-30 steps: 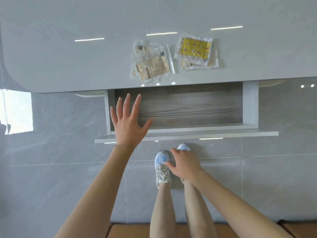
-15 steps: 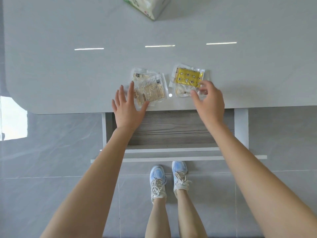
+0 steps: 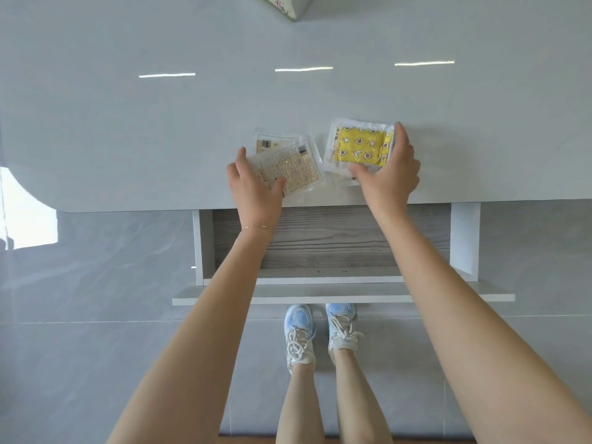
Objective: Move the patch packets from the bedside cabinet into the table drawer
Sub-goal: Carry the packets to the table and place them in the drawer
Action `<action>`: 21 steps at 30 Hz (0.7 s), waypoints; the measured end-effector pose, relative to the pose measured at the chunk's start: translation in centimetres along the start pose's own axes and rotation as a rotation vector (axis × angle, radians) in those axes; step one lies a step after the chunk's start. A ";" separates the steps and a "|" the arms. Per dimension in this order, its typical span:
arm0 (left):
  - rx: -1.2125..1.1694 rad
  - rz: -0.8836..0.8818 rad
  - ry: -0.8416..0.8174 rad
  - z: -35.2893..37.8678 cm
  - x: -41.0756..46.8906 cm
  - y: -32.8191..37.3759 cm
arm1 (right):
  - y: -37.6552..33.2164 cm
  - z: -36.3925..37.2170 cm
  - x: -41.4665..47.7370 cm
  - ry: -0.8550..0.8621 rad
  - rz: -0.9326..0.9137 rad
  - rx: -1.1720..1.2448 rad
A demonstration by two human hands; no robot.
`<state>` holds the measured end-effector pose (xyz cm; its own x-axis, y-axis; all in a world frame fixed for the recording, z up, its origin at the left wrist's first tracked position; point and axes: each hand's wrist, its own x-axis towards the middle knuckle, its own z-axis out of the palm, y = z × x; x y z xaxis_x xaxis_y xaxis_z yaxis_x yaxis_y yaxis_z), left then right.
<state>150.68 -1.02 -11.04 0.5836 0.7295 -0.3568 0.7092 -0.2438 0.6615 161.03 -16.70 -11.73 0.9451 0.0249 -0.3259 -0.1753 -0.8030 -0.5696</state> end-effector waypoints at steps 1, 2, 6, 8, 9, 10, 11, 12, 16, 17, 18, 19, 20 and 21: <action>-0.050 -0.019 -0.012 -0.2 -0.3 0.3 | -0.1 -0.1 -0.4 -0.043 0.024 0.080; -0.090 -0.039 -0.013 -0.5 -0.6 0.3 | -0.1 -0.2 -0.9 -0.074 0.049 0.177; -0.301 -0.084 0.034 -1.7 -3.8 -0.2 | 0.7 -2.0 -3.5 -0.118 0.193 0.462; -0.441 -0.141 0.013 -2.6 -5.4 -1.3 | 1.4 -3.1 -4.8 -0.165 0.273 0.559; -0.506 -0.182 -0.024 -3.1 -6.1 -2.2 | 2.0 -3.7 -5.4 -0.212 0.309 0.588; -0.544 -0.217 -0.076 -3.6 -6.7 -3.2 | 2.8 -4.1 -6.0 -0.267 0.341 0.610; -0.550 -0.249 -0.140 -4.0 -7.3 -4.3 | 3.6 -4.5 -6.6 -0.322 0.368 0.619; -0.509 -0.277 -0.209 -4.3 -7.7 -5.6 | 4.4 -4.7 -7.1 -0.377 0.390 0.609; -0.252 -0.430 -0.342 -3.3 -8.0 -9.7 | 7.2 -2.8 -8.4 -0.494 0.471 0.490; -0.246 -0.487 -0.329 -2.7 -7.5 -10.6 | 7.7 -1.7 -8.4 -0.479 0.505 0.493; -0.248 -0.543 -0.311 -2.0 -6.8 -11.4 | 8.2 -0.5 -8.2 -0.459 0.542 0.506; -0.254 -0.591 -0.294 -1.4 -6.0 -12.1 | 8.6 0.8 -7.9 -0.447 0.573 0.523; -0.257 -0.625 -0.282 -0.7 -5.2 -12.9 | 9.0 2.2 -7.7 -0.437 0.596 0.544; -0.256 -0.643 -0.274 -0.1 -4.3 -13.7 | 9.3 3.5 -7.3 -0.430 0.615 0.568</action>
<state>138.43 -0.79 -18.49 0.1856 0.4842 -0.8550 0.8493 0.3586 0.3875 151.54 -22.29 -17.34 0.4790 0.0017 -0.8778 -0.8252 -0.3401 -0.4509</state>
